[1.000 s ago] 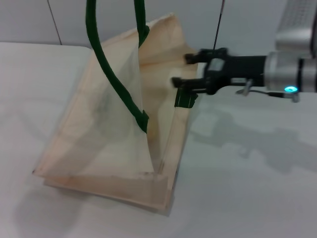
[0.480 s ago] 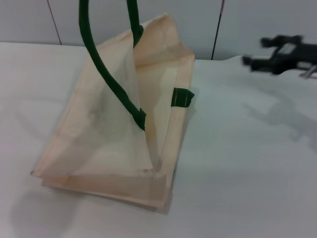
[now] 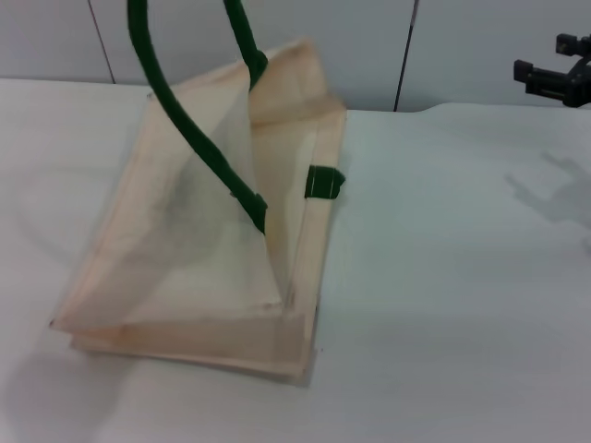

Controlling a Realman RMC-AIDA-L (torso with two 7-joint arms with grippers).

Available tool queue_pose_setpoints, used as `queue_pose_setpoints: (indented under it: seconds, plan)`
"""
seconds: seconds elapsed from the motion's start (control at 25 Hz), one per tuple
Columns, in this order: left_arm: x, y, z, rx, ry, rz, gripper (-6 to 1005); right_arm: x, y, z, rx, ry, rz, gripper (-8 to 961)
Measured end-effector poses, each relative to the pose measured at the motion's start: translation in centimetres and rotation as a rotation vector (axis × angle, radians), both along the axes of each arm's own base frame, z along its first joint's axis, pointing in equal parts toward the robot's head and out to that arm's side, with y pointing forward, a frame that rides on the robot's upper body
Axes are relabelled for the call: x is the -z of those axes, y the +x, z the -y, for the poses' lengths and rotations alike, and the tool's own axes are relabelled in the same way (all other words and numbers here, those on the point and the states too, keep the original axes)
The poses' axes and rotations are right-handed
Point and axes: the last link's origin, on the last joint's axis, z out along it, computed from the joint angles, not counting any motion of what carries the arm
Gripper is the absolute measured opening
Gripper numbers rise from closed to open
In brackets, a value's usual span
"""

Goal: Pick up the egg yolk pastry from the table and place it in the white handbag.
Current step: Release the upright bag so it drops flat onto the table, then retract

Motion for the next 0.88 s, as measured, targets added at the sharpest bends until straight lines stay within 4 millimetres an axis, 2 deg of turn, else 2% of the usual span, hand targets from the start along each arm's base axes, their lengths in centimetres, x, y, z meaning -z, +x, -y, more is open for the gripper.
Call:
queue_pose_setpoints:
  seconds: [0.24,0.44,0.64,0.88]
  plan:
    - [0.4,-0.5,-0.8,-0.019,-0.014,0.028,211,0.1,-0.2,-0.1,-0.005,-0.003,-0.003,789]
    - [0.6,-0.2,-1.0,0.012,-0.019,0.035,460,0.1,-0.2,-0.1,-0.005,-0.005,-0.005,788]
    - [0.9,-0.3,-1.2,0.029,-0.032,0.043,491,0.2,-0.3,-0.1,-0.006,-0.007,-0.007,788]
    - [2.9,0.1,-2.2,0.117,-0.118,0.116,521,0.2,-0.4,-0.1,-0.006,-0.01,-0.008,787]
